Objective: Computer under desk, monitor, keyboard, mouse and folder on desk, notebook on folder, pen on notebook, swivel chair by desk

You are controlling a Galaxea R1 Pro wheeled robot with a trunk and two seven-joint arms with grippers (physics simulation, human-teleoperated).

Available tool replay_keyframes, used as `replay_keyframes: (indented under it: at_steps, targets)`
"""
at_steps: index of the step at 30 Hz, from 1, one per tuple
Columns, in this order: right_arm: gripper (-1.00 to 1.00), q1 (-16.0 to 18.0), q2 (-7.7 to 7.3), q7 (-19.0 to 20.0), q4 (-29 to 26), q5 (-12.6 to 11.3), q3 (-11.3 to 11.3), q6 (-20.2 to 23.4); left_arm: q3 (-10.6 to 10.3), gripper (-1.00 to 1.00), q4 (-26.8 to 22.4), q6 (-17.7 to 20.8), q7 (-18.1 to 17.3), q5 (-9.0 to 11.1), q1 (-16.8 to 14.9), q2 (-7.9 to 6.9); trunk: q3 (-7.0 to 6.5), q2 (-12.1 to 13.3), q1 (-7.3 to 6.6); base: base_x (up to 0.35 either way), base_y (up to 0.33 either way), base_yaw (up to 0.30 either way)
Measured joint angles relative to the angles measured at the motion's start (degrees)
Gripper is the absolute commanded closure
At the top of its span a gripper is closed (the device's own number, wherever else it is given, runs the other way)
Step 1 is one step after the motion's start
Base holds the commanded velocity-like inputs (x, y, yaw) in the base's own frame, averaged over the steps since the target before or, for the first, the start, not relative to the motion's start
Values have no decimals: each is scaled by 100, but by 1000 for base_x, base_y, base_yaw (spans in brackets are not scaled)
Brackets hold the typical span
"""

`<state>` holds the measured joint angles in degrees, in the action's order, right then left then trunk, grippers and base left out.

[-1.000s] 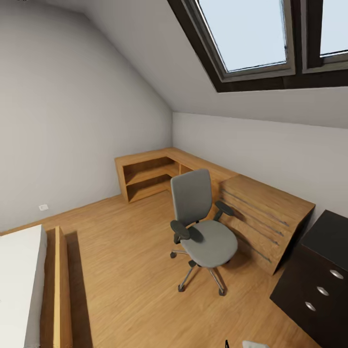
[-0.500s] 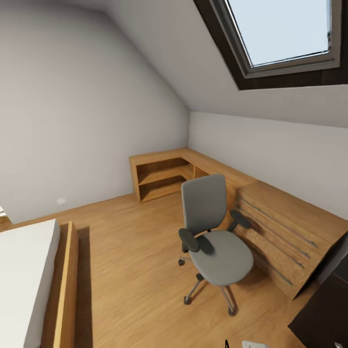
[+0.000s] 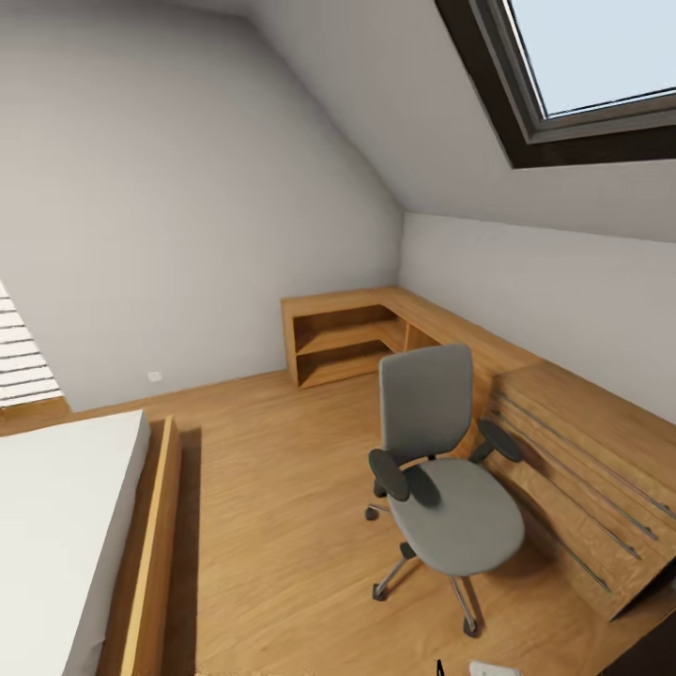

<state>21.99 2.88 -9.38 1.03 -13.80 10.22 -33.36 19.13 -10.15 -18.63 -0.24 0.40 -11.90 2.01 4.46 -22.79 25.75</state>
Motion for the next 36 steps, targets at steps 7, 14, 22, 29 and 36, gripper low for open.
replay_keyframes:
  at_steps: [7,14,22,29,36]
  targets:
    - [-100,0,0,2,0,8,0,0,0,-100,0,2,2,0,0,0,35,0,0,2,-2,237]
    - [-100,0,0,9,0,10,0,0,0,-100,0,6,0,0,0,12,70,0,0,0,0,236]
    - [-100,0,-5,9,0,17,0,0,1,-100,0,-1,0,0,0,22,114,-1,-2,127,0,228]
    - [-100,0,-8,9,0,18,1,0,-1,-100,0,0,0,0,0,25,154,-1,-3,302,0,208]
    - [-100,0,-14,6,0,18,0,-1,0,-100,0,0,0,0,0,26,195,-1,-1,196,0,204]
